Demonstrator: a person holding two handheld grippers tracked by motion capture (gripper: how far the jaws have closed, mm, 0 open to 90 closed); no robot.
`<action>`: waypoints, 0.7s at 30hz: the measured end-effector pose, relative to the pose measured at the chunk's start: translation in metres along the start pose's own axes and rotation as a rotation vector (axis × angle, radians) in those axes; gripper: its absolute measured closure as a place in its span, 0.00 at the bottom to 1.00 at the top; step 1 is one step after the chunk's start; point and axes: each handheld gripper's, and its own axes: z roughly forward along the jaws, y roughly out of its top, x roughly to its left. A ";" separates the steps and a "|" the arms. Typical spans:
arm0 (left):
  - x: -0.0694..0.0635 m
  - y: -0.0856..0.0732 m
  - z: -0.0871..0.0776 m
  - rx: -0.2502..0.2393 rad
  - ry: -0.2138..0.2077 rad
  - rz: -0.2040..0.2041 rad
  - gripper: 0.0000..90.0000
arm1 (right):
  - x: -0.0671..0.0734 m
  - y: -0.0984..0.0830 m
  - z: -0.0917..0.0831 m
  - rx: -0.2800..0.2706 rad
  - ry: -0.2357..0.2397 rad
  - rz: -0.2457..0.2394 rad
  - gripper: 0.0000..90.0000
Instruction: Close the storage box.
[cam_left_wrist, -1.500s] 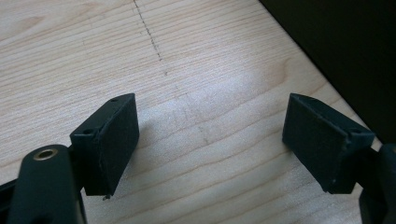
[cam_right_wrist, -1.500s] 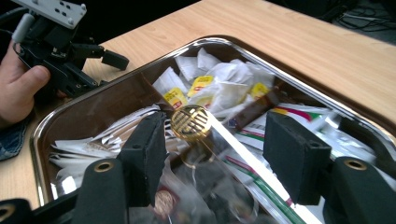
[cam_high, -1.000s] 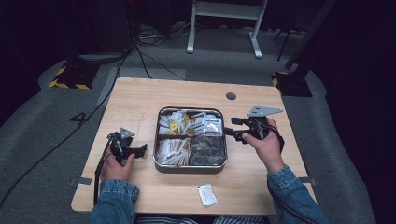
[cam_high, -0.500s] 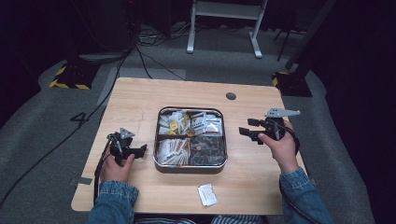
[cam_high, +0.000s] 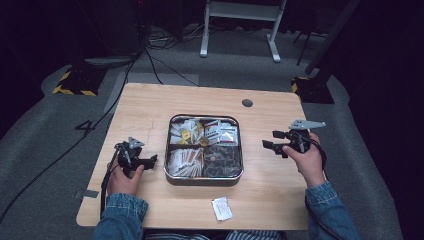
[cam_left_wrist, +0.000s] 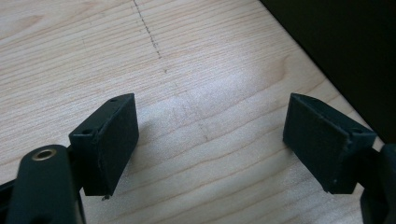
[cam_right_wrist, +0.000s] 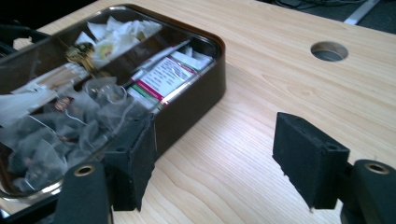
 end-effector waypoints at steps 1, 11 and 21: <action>0.000 0.000 0.000 0.000 0.001 0.000 0.21 | -0.002 -0.002 0.000 0.002 -0.002 0.003 0.34; 0.001 0.001 0.001 0.003 0.008 -0.008 0.18 | -0.016 -0.024 -0.004 0.035 -0.043 0.035 0.34; 0.000 0.001 0.001 0.004 0.010 -0.016 0.17 | -0.031 -0.053 -0.002 0.069 -0.091 0.042 0.28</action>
